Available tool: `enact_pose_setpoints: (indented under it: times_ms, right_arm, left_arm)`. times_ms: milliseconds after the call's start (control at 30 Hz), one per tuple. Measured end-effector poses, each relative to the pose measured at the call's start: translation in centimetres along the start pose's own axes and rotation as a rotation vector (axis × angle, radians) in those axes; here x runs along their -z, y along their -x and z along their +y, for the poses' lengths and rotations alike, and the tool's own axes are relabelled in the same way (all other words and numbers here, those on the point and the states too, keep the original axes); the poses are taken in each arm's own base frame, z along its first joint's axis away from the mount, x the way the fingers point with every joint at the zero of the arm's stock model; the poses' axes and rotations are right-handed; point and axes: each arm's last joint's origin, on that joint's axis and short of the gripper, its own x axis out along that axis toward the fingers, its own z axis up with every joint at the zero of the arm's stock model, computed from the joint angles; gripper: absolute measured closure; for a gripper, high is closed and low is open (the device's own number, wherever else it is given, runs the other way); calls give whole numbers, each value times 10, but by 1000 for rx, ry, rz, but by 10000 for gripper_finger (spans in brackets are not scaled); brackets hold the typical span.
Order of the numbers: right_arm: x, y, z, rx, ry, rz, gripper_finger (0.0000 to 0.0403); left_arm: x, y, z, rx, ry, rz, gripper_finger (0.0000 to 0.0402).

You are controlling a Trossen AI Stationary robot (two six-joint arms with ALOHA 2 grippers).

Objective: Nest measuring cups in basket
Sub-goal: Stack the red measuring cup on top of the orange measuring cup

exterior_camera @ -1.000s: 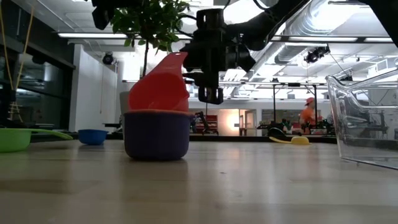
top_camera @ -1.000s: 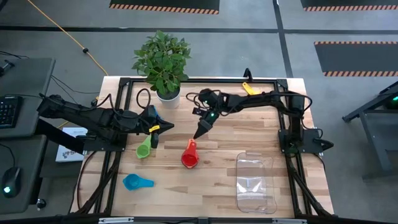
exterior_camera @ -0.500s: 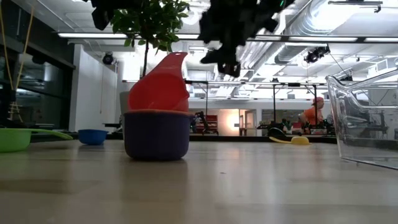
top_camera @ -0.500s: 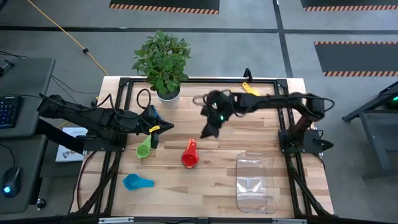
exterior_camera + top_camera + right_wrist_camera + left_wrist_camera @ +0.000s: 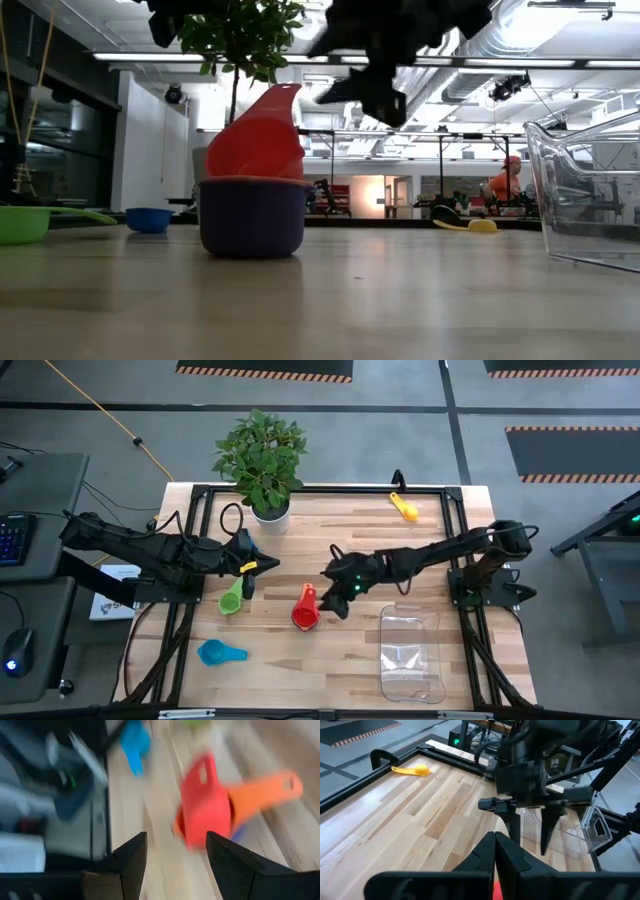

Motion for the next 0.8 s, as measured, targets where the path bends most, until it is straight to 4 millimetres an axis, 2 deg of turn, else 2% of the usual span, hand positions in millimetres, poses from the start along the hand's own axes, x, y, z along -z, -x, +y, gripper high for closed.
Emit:
enact_pose_setpoints:
  times_ms: [200,333,567,800]
  right_arm:
    - [25,-11,-3,123,-51,-121,208]
    - [26,-16,-4,87,-98,-229,208]
    - [33,-40,-9,69,-125,-242,208]
    - [30,-44,-10,60,-118,-303,211]
  left_arm:
    - [0,0,0,1,14,0,402]
    - [0,0,0,-1,15,0,401]
    - [0,0,0,0,16,-2,401]
    - [0,0,0,-1,17,-1,401]
